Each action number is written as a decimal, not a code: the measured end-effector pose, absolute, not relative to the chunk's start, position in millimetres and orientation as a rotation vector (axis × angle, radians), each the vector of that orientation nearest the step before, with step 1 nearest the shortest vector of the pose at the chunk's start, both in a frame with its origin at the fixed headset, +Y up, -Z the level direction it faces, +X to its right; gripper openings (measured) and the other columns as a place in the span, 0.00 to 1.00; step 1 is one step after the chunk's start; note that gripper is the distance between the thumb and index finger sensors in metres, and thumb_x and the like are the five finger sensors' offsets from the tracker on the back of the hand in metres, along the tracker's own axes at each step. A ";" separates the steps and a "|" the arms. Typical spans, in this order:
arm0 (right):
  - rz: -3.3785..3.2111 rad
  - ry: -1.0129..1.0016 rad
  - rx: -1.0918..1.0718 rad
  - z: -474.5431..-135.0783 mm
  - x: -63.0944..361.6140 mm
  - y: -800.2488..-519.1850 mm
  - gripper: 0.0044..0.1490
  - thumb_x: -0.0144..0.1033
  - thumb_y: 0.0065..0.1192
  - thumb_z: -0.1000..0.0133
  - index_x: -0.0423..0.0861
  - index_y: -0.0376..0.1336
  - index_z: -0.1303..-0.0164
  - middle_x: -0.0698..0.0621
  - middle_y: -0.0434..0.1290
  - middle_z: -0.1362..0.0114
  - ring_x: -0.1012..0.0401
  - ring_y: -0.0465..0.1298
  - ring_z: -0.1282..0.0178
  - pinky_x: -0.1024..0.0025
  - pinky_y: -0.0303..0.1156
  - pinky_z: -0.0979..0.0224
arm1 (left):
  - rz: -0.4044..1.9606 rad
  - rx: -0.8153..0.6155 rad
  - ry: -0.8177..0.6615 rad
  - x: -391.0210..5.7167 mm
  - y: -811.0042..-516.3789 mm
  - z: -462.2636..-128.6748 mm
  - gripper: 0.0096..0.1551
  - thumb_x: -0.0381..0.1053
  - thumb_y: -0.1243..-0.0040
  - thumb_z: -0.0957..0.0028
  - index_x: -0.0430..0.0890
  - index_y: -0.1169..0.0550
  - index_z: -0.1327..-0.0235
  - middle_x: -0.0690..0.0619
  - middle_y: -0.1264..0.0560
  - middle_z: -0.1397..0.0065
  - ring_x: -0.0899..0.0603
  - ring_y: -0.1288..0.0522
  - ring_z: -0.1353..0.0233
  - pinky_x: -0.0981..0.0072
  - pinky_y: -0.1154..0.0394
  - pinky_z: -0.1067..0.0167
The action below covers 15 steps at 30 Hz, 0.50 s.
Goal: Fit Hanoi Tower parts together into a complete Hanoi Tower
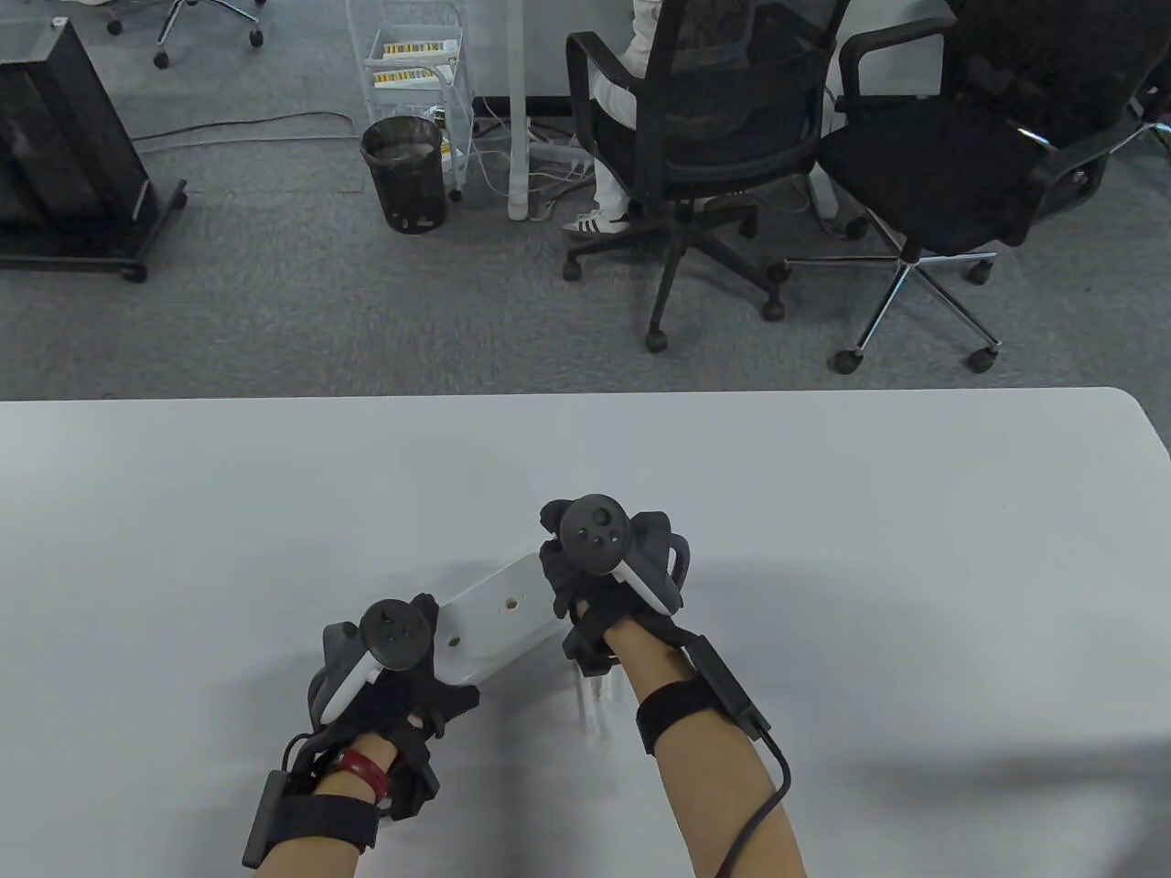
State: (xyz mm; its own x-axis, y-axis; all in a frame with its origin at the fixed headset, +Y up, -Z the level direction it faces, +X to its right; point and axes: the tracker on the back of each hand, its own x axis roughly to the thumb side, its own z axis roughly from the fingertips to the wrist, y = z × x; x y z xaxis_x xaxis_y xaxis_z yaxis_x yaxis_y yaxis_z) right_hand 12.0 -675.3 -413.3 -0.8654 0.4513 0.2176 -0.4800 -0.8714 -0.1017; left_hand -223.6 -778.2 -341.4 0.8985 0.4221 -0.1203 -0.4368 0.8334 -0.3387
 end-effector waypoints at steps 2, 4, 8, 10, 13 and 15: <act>2.638 -0.195 0.255 -414.3 11.5 -677.4 0.28 0.36 0.69 0.56 0.50 0.63 0.45 0.46 0.72 0.37 0.51 0.82 0.40 0.50 0.74 0.30 | 0.455 -0.369 0.041 -223.7 -778.5 -341.7 0.73 0.62 0.25 0.59 0.49 0.64 0.24 0.45 0.58 0.18 0.33 0.58 0.20 0.39 0.55 0.30; 2.654 -0.197 0.254 -414.9 11.5 -678.1 0.28 0.36 0.70 0.56 0.50 0.64 0.45 0.46 0.72 0.37 0.51 0.83 0.40 0.50 0.74 0.30 | 0.454 -0.369 0.042 -223.9 -778.8 -341.9 0.73 0.62 0.25 0.59 0.49 0.64 0.24 0.45 0.58 0.18 0.33 0.58 0.20 0.39 0.55 0.30; 2.662 -0.201 0.244 -416.0 12.8 -678.2 0.28 0.36 0.70 0.56 0.50 0.64 0.45 0.46 0.72 0.36 0.51 0.83 0.39 0.50 0.74 0.30 | 0.454 -0.370 0.042 -224.1 -779.2 -342.3 0.73 0.62 0.25 0.59 0.49 0.64 0.24 0.45 0.58 0.18 0.33 0.58 0.20 0.39 0.55 0.30; 2.654 -0.190 0.248 -416.5 13.7 -679.5 0.28 0.36 0.70 0.56 0.51 0.64 0.45 0.46 0.72 0.36 0.51 0.83 0.39 0.51 0.74 0.30 | 0.454 -0.370 0.042 -224.1 -779.5 -342.5 0.73 0.62 0.25 0.59 0.49 0.64 0.24 0.45 0.58 0.18 0.33 0.58 0.20 0.39 0.55 0.30; 2.635 -0.189 0.232 -417.2 14.0 -679.8 0.27 0.36 0.70 0.56 0.52 0.65 0.46 0.46 0.72 0.37 0.51 0.83 0.40 0.51 0.74 0.30 | 0.454 -0.371 0.042 -224.3 -779.9 -342.8 0.73 0.62 0.25 0.59 0.49 0.64 0.24 0.45 0.58 0.18 0.33 0.58 0.20 0.39 0.55 0.30; 2.646 -0.203 0.217 -417.4 13.5 -679.1 0.26 0.37 0.70 0.56 0.53 0.66 0.47 0.46 0.73 0.37 0.50 0.83 0.40 0.50 0.74 0.30 | 0.454 -0.371 0.042 -224.3 -780.1 -342.9 0.73 0.62 0.25 0.59 0.49 0.64 0.24 0.45 0.58 0.18 0.33 0.58 0.20 0.39 0.55 0.30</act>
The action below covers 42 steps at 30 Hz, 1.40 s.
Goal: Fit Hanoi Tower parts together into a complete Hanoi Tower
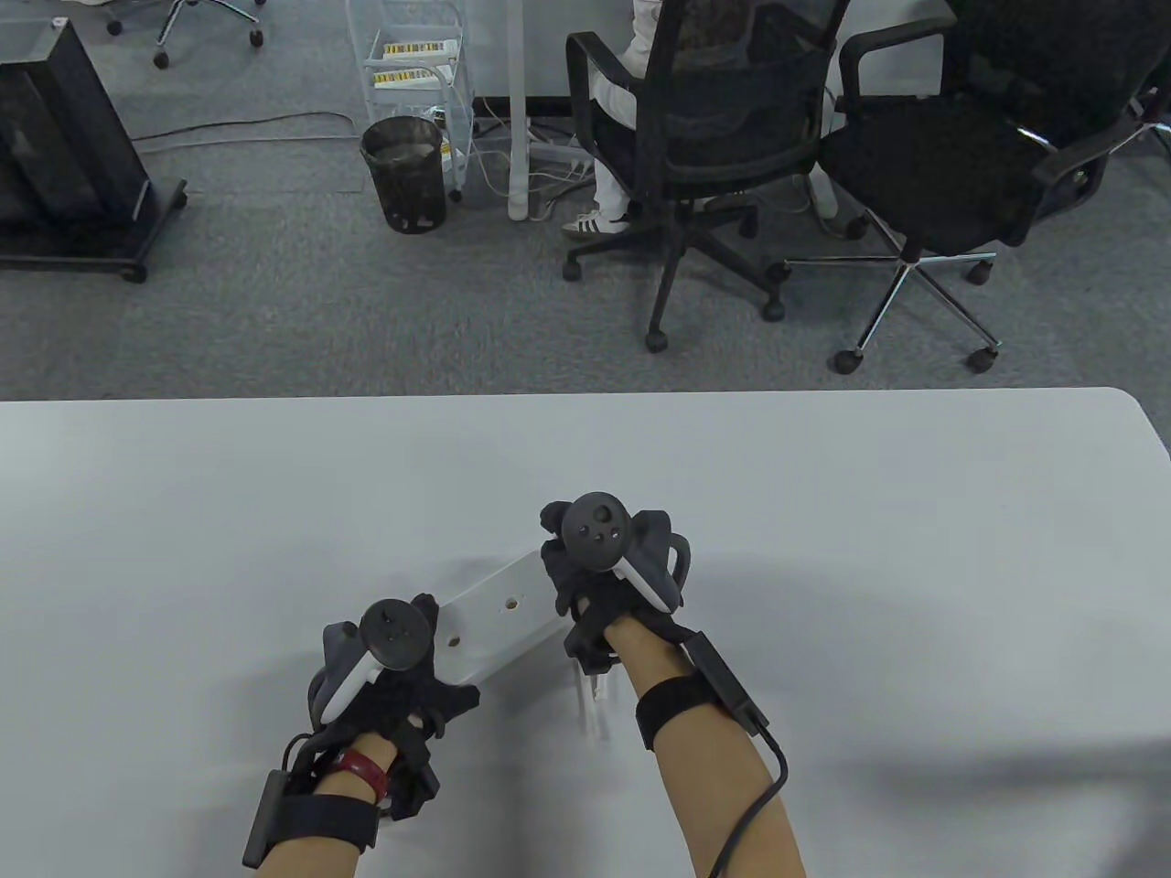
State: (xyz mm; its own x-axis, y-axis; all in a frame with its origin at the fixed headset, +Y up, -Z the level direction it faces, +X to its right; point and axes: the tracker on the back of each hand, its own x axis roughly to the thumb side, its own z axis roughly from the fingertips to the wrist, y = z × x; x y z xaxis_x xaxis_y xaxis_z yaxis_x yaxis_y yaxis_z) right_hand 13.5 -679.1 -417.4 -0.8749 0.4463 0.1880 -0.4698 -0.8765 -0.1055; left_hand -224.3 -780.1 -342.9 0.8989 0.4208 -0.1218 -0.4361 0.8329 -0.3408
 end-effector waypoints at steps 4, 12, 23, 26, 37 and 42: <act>2.787 -0.262 0.207 -418.1 11.4 -677.9 0.25 0.39 0.68 0.56 0.55 0.66 0.47 0.46 0.74 0.38 0.50 0.83 0.41 0.50 0.74 0.31 | 0.454 -0.371 0.042 -224.4 -780.6 -343.2 0.73 0.62 0.25 0.59 0.49 0.64 0.24 0.45 0.58 0.18 0.33 0.58 0.20 0.39 0.55 0.30; 2.853 -0.244 0.173 -418.4 12.4 -679.4 0.26 0.40 0.67 0.56 0.54 0.67 0.46 0.45 0.74 0.38 0.48 0.82 0.42 0.48 0.72 0.30 | 0.454 -0.373 0.044 -224.4 -781.1 -343.9 0.73 0.62 0.25 0.59 0.49 0.64 0.24 0.45 0.58 0.18 0.33 0.58 0.20 0.39 0.55 0.30; 2.939 -0.095 0.048 -408.8 37.0 -666.0 0.37 0.47 0.67 0.57 0.45 0.64 0.39 0.43 0.73 0.34 0.45 0.79 0.40 0.43 0.70 0.31 | 0.454 -0.373 0.044 -224.6 -781.9 -344.4 0.73 0.62 0.25 0.59 0.49 0.64 0.24 0.45 0.58 0.18 0.33 0.58 0.20 0.39 0.55 0.30; 2.986 -0.013 -0.006 -403.7 44.1 -665.3 0.34 0.47 0.67 0.57 0.45 0.66 0.42 0.43 0.75 0.37 0.46 0.80 0.43 0.43 0.71 0.32 | 0.454 -0.373 0.043 -224.9 -782.2 -344.6 0.73 0.62 0.25 0.59 0.49 0.64 0.24 0.45 0.58 0.18 0.33 0.58 0.20 0.39 0.55 0.30; 3.075 0.394 -0.209 -395.5 40.0 -700.5 0.32 0.46 0.70 0.58 0.42 0.71 0.47 0.42 0.79 0.43 0.46 0.80 0.46 0.42 0.69 0.32 | 0.454 -0.373 0.042 -225.3 -783.4 -344.8 0.73 0.62 0.25 0.59 0.49 0.65 0.24 0.45 0.58 0.18 0.33 0.58 0.20 0.39 0.56 0.30; 3.137 0.428 -0.252 -395.5 29.7 -715.2 0.34 0.48 0.70 0.58 0.41 0.71 0.46 0.42 0.78 0.42 0.45 0.80 0.45 0.41 0.68 0.31 | 0.454 -0.372 0.041 -225.7 -783.9 -345.0 0.73 0.62 0.25 0.59 0.49 0.65 0.24 0.45 0.58 0.18 0.33 0.58 0.20 0.39 0.56 0.30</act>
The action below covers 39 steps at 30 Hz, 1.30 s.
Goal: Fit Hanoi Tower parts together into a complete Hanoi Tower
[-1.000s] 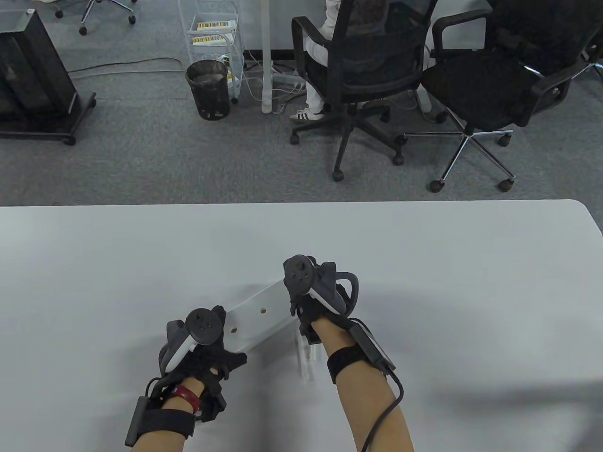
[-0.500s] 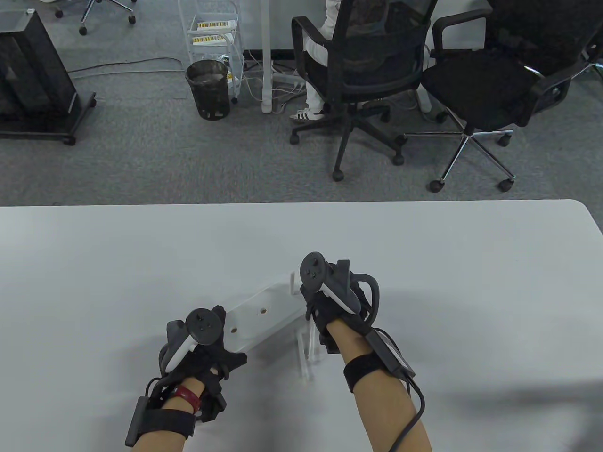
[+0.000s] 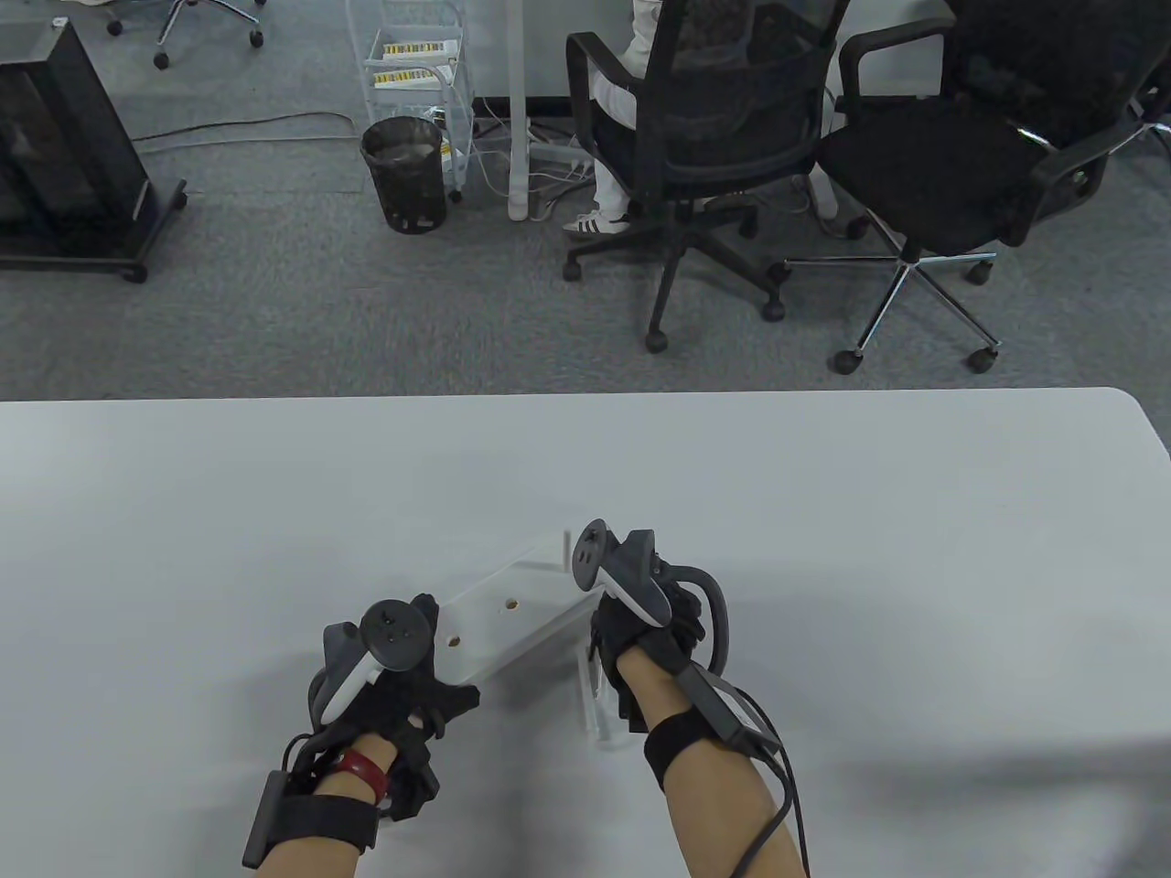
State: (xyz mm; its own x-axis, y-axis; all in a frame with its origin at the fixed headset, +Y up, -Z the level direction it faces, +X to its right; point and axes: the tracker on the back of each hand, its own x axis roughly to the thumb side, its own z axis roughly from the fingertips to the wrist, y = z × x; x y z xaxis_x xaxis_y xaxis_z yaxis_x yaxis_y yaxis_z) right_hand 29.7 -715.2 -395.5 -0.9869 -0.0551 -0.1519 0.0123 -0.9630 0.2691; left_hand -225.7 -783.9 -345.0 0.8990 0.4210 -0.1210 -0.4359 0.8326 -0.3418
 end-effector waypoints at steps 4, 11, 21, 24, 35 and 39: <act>-3.031 -0.433 0.258 -396.3 24.5 -724.1 0.34 0.49 0.69 0.58 0.41 0.72 0.48 0.42 0.79 0.42 0.45 0.80 0.46 0.41 0.69 0.31 | 0.455 -0.372 0.040 -225.8 -784.6 -345.2 0.73 0.62 0.25 0.59 0.49 0.65 0.24 0.45 0.58 0.18 0.33 0.59 0.20 0.39 0.56 0.30; -3.009 -0.485 0.343 -400.6 26.2 -732.2 0.34 0.50 0.71 0.59 0.41 0.73 0.49 0.42 0.79 0.43 0.45 0.80 0.47 0.42 0.69 0.32 | 0.459 -0.373 0.040 -226.1 -785.5 -345.7 0.73 0.62 0.25 0.59 0.49 0.65 0.24 0.45 0.58 0.18 0.33 0.59 0.20 0.39 0.56 0.30; -2.979 -0.420 0.401 -403.3 23.4 -732.8 0.33 0.50 0.73 0.61 0.41 0.74 0.54 0.42 0.81 0.48 0.47 0.81 0.52 0.42 0.70 0.33 | 0.457 -0.373 0.040 -226.3 -786.6 -346.1 0.73 0.62 0.25 0.58 0.49 0.65 0.24 0.45 0.58 0.18 0.33 0.59 0.20 0.39 0.56 0.30; -2.971 -0.408 0.394 -403.9 23.6 -733.4 0.32 0.49 0.73 0.61 0.41 0.74 0.55 0.42 0.81 0.50 0.47 0.82 0.53 0.43 0.71 0.34 | 0.457 -0.373 0.040 -226.4 -787.0 -346.2 0.73 0.62 0.26 0.58 0.49 0.65 0.24 0.45 0.58 0.18 0.33 0.59 0.20 0.39 0.56 0.30; -3.005 -0.448 0.413 -416.4 24.3 -745.4 0.29 0.46 0.75 0.60 0.40 0.73 0.57 0.42 0.81 0.52 0.48 0.82 0.56 0.43 0.71 0.35 | 0.456 -0.375 0.042 -226.5 -787.8 -347.1 0.73 0.62 0.26 0.58 0.49 0.65 0.24 0.45 0.59 0.18 0.33 0.59 0.20 0.39 0.56 0.30; -2.964 -0.430 0.347 -415.8 23.5 -748.0 0.29 0.48 0.73 0.60 0.41 0.73 0.58 0.43 0.81 0.53 0.48 0.82 0.56 0.43 0.72 0.35 | 0.454 -0.374 0.042 -226.5 -788.3 -347.2 0.73 0.63 0.26 0.58 0.49 0.65 0.24 0.45 0.58 0.18 0.33 0.59 0.20 0.39 0.56 0.30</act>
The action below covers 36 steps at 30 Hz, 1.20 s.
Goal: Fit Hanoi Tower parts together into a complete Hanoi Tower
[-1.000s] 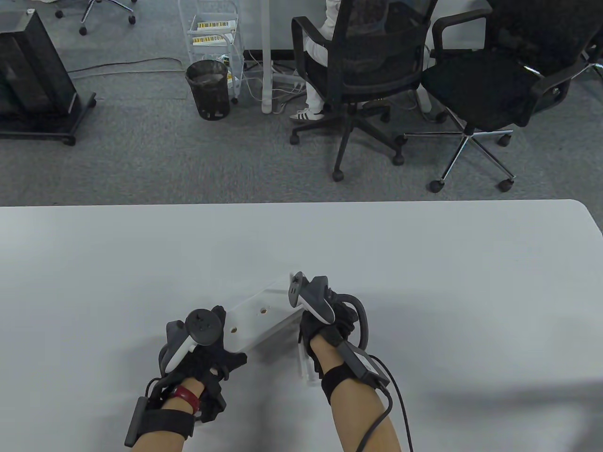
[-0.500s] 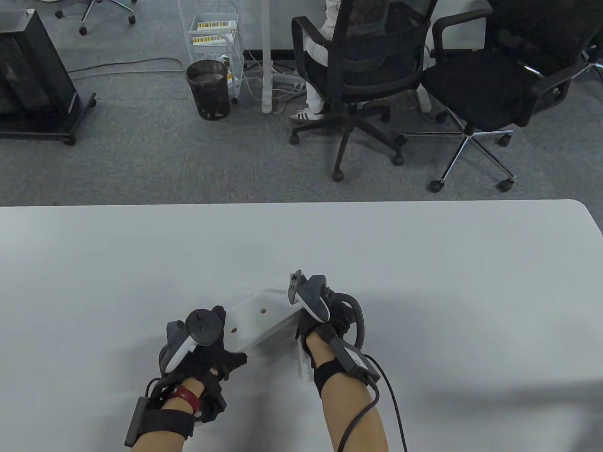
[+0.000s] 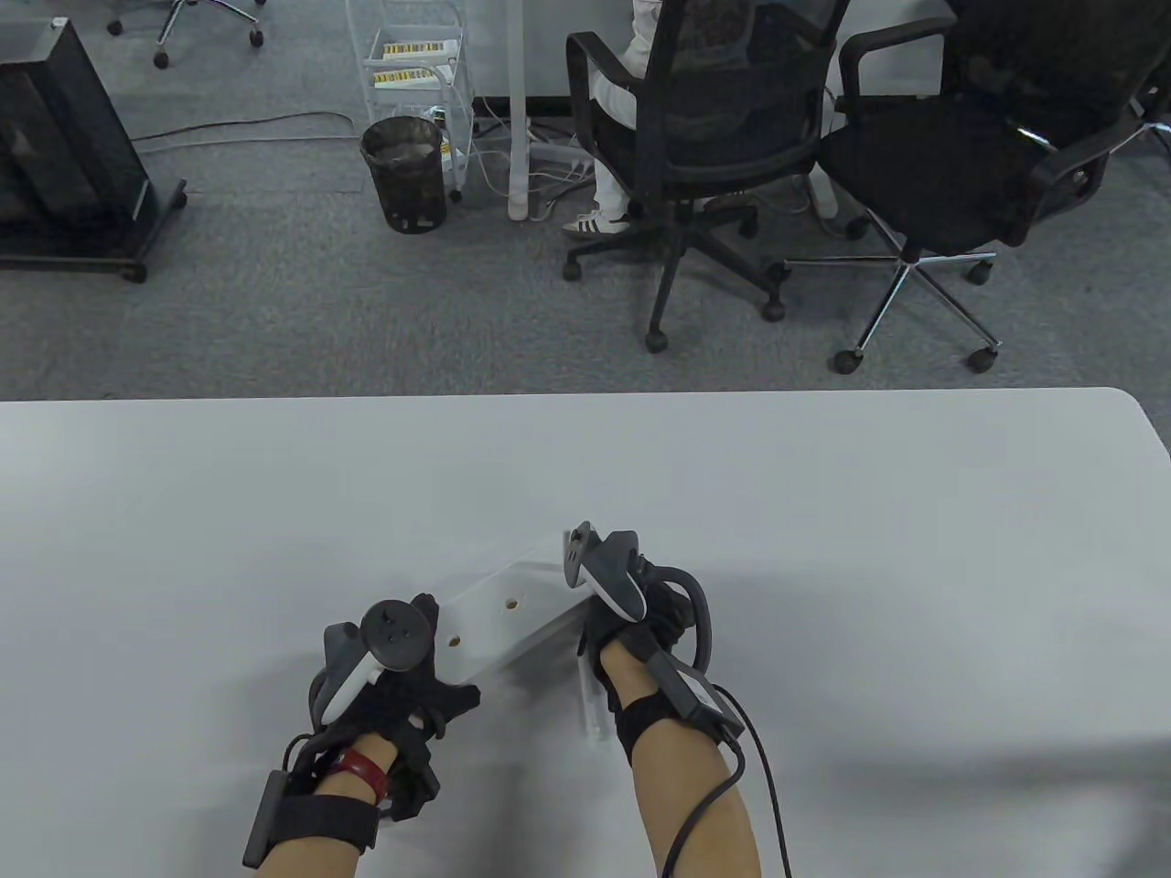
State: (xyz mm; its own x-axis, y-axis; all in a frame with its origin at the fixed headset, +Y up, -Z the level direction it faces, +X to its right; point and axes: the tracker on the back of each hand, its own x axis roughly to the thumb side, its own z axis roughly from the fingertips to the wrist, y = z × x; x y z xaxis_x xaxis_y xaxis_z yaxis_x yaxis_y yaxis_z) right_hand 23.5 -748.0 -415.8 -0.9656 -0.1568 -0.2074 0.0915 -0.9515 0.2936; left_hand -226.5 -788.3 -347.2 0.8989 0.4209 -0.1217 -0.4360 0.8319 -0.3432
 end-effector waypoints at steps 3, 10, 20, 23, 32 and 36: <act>-2.984 -0.524 0.354 -416.6 29.0 -745.9 0.29 0.49 0.72 0.60 0.42 0.73 0.58 0.44 0.81 0.52 0.49 0.82 0.55 0.43 0.72 0.35 | 0.454 -0.374 0.042 -226.7 -788.6 -347.6 0.73 0.62 0.26 0.58 0.49 0.65 0.24 0.45 0.58 0.18 0.33 0.59 0.20 0.39 0.56 0.30; -3.194 -0.540 0.306 -409.9 50.7 -713.9 0.27 0.48 0.69 0.60 0.44 0.70 0.57 0.44 0.80 0.49 0.49 0.81 0.53 0.44 0.72 0.34 | 0.453 -0.375 0.043 -226.4 -789.1 -347.9 0.73 0.63 0.26 0.58 0.49 0.65 0.24 0.45 0.58 0.18 0.33 0.59 0.20 0.39 0.56 0.30; -3.368 -0.370 -0.002 -387.7 37.0 -667.5 0.27 0.46 0.68 0.60 0.45 0.68 0.55 0.46 0.78 0.47 0.50 0.80 0.51 0.44 0.71 0.33 | 0.451 -0.373 0.043 -226.5 -790.4 -348.4 0.73 0.63 0.26 0.58 0.49 0.65 0.24 0.45 0.58 0.18 0.33 0.59 0.20 0.39 0.56 0.30; -3.397 -0.282 -0.144 -376.8 24.4 -653.1 0.26 0.45 0.68 0.60 0.46 0.67 0.55 0.47 0.77 0.46 0.51 0.80 0.51 0.44 0.71 0.33 | 0.450 -0.373 0.043 -226.8 -790.9 -348.9 0.73 0.63 0.26 0.58 0.49 0.65 0.24 0.45 0.59 0.18 0.33 0.59 0.20 0.39 0.56 0.30; -3.564 0.041 -0.712 -356.7 -2.1 -628.1 0.25 0.40 0.69 0.58 0.50 0.64 0.52 0.48 0.73 0.41 0.51 0.81 0.47 0.46 0.73 0.32 | 0.451 -0.373 0.043 -227.1 -791.8 -349.4 0.73 0.63 0.26 0.58 0.49 0.65 0.24 0.45 0.58 0.18 0.33 0.59 0.20 0.39 0.56 0.30; -3.600 0.168 -0.834 -354.9 -5.9 -625.5 0.25 0.39 0.69 0.58 0.50 0.63 0.51 0.48 0.73 0.40 0.51 0.82 0.45 0.47 0.73 0.31 | 0.451 -0.372 0.042 -227.2 -792.0 -349.4 0.73 0.63 0.26 0.58 0.49 0.65 0.24 0.45 0.58 0.18 0.33 0.59 0.20 0.39 0.56 0.30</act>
State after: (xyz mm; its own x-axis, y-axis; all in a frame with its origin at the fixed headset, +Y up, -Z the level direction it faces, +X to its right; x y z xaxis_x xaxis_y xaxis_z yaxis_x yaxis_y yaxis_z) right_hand -5.9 -625.5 -354.9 -0.7543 0.4962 0.4298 -0.5341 -0.8446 0.0377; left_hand -227.2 -792.0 -349.4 0.9004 0.4178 -0.1216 -0.4332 0.8339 -0.3421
